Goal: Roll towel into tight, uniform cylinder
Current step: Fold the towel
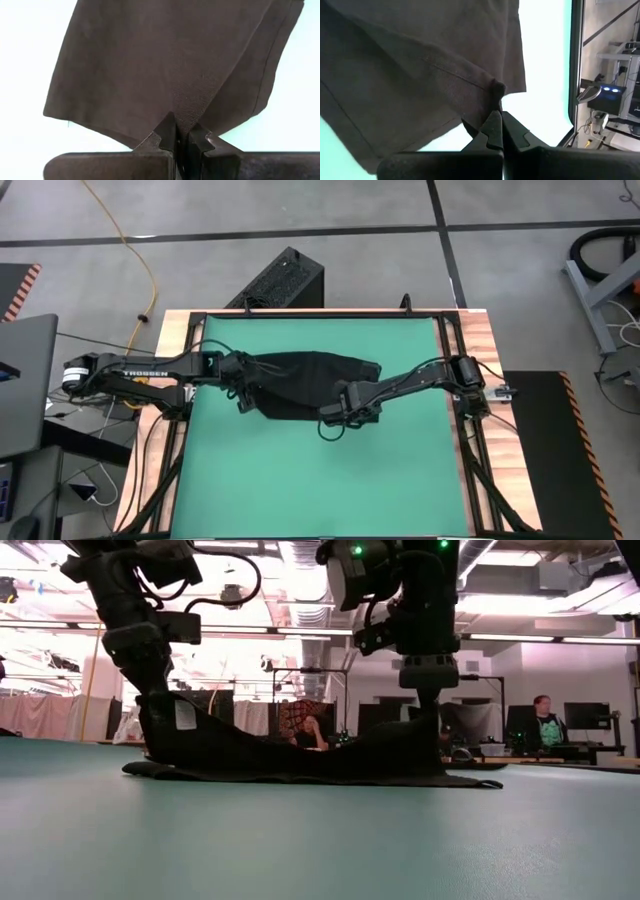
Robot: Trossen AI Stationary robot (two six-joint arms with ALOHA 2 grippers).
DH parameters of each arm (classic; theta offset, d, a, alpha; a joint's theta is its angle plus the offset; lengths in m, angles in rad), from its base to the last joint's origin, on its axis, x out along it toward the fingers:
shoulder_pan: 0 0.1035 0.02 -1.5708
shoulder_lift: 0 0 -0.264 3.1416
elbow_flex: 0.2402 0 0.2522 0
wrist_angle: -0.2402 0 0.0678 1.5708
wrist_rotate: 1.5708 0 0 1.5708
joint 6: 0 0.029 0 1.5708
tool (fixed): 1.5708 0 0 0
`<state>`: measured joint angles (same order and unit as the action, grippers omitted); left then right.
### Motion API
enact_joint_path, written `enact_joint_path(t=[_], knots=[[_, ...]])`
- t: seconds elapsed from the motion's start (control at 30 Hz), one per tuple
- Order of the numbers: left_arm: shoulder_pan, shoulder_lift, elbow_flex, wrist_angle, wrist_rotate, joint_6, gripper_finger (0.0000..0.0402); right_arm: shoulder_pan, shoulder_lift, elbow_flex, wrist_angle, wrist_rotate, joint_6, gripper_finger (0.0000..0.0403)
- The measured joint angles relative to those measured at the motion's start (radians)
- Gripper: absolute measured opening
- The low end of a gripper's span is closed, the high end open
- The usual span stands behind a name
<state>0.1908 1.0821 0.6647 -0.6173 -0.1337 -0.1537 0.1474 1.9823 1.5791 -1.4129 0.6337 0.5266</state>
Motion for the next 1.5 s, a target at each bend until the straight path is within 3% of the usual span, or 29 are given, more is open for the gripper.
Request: enact_joint_path(t=[0.57, 0.77, 1.17, 1.5], knots=[[-0.134, 0.0, 0.0, -0.005, -0.003, -0.016, 0.0, 0.065, 0.0, 0.0, -0.088, 0.021, 0.07, 0.0004], [-0.138, 0.0, 0.0, -0.006, -0.065, -0.017, 0.0, 0.076, 0.0, 0.0, -0.07, 0.021, 0.075, 0.0004], [-0.139, 0.0, 0.0, -0.11, -0.055, -0.054, 0.0, 0.082, 0.0, 0.0, -0.045, -0.011, 0.077, 0.0004], [-0.139, 0.0, 0.0, -0.075, -0.054, -0.072, 0.0, 0.074, 0.0, 0.0, -0.037, -0.034, 0.079, 0.0004]])
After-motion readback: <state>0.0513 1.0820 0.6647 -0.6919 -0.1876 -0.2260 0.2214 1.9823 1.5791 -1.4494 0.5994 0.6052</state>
